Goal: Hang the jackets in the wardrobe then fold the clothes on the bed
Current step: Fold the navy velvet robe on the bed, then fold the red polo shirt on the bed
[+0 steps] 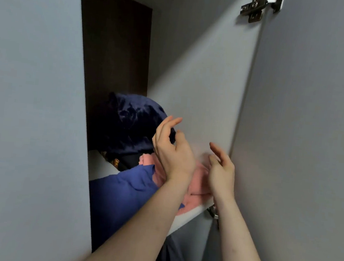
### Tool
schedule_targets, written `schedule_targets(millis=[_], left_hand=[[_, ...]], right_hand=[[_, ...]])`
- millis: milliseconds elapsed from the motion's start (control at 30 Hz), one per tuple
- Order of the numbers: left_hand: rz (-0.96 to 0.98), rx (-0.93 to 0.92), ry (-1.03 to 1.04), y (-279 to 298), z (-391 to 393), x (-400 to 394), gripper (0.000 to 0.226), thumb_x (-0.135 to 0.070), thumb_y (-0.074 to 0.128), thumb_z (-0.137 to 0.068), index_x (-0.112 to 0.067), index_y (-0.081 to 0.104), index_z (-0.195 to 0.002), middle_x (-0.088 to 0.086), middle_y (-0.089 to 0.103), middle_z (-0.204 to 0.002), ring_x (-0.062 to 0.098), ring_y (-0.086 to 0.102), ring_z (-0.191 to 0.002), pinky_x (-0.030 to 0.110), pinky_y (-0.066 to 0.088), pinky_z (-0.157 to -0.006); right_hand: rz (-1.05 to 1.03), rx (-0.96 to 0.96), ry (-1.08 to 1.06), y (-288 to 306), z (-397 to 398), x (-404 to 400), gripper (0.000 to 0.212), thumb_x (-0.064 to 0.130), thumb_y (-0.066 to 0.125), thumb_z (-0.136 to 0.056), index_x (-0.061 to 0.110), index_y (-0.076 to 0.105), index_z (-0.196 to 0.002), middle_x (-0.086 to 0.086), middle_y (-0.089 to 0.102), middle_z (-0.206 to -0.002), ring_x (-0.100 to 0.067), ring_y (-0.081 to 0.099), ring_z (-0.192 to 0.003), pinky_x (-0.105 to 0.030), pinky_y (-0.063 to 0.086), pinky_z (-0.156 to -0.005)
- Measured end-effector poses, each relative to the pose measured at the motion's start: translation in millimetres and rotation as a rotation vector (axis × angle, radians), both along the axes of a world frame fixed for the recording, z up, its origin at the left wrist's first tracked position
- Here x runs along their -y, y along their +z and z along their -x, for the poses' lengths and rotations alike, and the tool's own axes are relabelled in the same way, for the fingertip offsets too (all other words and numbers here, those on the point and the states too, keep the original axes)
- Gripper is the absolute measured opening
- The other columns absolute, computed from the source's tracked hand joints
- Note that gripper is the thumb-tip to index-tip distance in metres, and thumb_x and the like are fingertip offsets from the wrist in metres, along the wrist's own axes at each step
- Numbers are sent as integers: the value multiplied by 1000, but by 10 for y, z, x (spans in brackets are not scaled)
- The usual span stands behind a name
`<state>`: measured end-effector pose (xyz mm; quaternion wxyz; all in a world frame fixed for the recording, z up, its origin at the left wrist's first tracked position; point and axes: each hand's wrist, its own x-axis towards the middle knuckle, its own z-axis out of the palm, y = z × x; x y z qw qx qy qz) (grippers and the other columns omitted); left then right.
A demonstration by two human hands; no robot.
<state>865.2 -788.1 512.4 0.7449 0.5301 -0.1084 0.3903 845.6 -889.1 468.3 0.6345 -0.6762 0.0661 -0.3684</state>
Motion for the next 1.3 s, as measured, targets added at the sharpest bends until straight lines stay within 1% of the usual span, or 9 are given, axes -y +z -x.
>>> schedule_targets(millis=[100,167,233,367,500,667,867,1133,1300], left_hand=[[-20,-27,-147,-41,308,-119,38,-17,49,-84,-30,72,-111,-11,63,-131,10,53,-130,31,40,-112],[-43,-56,-232,-82,496,-186,37,-20,50,-82,-38,70,-107,-12,64,-131,7,54,-130,39,39,-115],[-73,-97,-326,-145,679,-248,36,-19,52,-82,-44,69,-103,-13,65,-131,2,53,-129,40,38,-116],[-147,-94,-464,-293,944,-342,37,-4,54,-91,-34,71,-108,-9,63,-134,-5,52,-128,19,37,-111],[-231,-44,-598,-456,1177,-366,36,-13,50,-85,-28,72,-109,-9,63,-134,-4,53,-127,15,43,-101],[-459,29,-678,-775,1414,-304,31,-13,54,-92,-28,72,-113,-15,61,-134,10,55,-131,30,42,-109],[-600,33,-821,-1129,1771,-245,33,-14,54,-91,-35,69,-111,-12,62,-134,6,51,-133,18,34,-113],[-677,155,-1060,-1369,2367,-236,30,-14,56,-93,-20,70,-120,-9,58,-137,3,49,-133,12,30,-111],[-709,180,-1241,-1784,2798,-362,29,-16,56,-94,-20,70,-118,-9,58,-131,15,53,-130,27,42,-106]], right_hand=[[2,2,-39,-26,394,0,41,8,51,-100,40,67,-120,30,69,-87,12,58,-74,-13,47,-79],[12,8,-86,-54,665,-41,41,9,53,-98,38,66,-125,19,69,-102,6,61,-82,-14,48,-81],[55,-15,-126,-91,980,-92,41,8,53,-101,33,62,-132,23,64,-121,17,59,-100,-3,43,-84],[147,-112,-189,-239,1618,-186,44,16,55,-103,37,55,-142,27,56,-138,11,54,-119,-7,41,-92],[213,-211,-204,-380,2213,-235,50,19,59,-102,38,48,-147,26,51,-144,9,54,-122,-10,44,-97],[269,-296,-211,-576,2794,-278,53,19,63,-100,43,47,-145,26,52,-140,8,52,-126,-21,46,-103],[194,-356,-294,-863,3396,-409,45,18,65,-99,44,57,-135,24,60,-132,1,58,-124,-29,50,-103],[24,-405,-608,-1036,4274,-893,36,14,63,-99,40,66,-125,18,69,-121,-2,65,-114,-20,54,-90],[-81,-534,-809,-1330,4928,-1582,38,21,64,-100,50,62,-125,28,62,-124,6,57,-120,-13,51,-91]])
